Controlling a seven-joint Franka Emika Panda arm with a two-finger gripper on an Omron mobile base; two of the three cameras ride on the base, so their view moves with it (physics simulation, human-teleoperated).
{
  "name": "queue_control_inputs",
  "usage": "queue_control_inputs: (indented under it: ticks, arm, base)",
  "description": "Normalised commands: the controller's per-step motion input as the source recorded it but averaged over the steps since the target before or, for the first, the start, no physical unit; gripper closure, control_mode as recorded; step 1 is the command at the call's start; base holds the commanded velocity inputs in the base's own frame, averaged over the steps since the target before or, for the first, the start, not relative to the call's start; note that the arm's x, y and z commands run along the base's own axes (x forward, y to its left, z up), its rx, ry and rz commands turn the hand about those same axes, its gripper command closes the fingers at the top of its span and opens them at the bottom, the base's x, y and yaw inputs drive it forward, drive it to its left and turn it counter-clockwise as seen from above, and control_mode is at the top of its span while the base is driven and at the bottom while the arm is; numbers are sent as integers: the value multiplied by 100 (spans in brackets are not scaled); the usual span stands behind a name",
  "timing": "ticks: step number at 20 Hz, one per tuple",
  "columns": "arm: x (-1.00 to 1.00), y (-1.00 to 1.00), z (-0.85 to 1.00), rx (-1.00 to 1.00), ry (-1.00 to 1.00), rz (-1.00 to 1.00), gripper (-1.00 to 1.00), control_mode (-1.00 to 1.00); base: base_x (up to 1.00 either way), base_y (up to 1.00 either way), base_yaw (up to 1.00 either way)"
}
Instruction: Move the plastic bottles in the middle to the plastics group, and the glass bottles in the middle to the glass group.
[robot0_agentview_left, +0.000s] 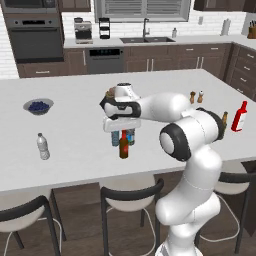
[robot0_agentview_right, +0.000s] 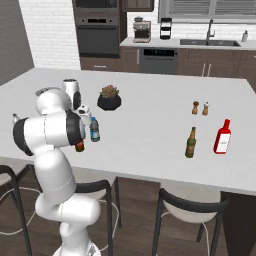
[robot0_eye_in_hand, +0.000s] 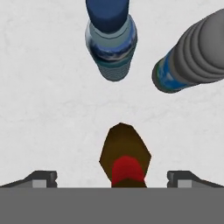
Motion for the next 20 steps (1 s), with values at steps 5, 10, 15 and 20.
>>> queue_control_inputs:
  ticks: [5, 10, 15, 20]
  arm:
    - [0, -6, -1, 0, 3, 1, -100, -100]
    - [0, 0, -4, 0, 4, 1, 100, -100]
    - [0, 0, 0, 0, 0, 0, 100, -100]
    - [0, -9, 4, 0, 3, -2, 100, -100]
  base:
    - [0, 0, 0]
    - [0, 0, 0]
    - [0, 0, 0]
    - [0, 0, 0]
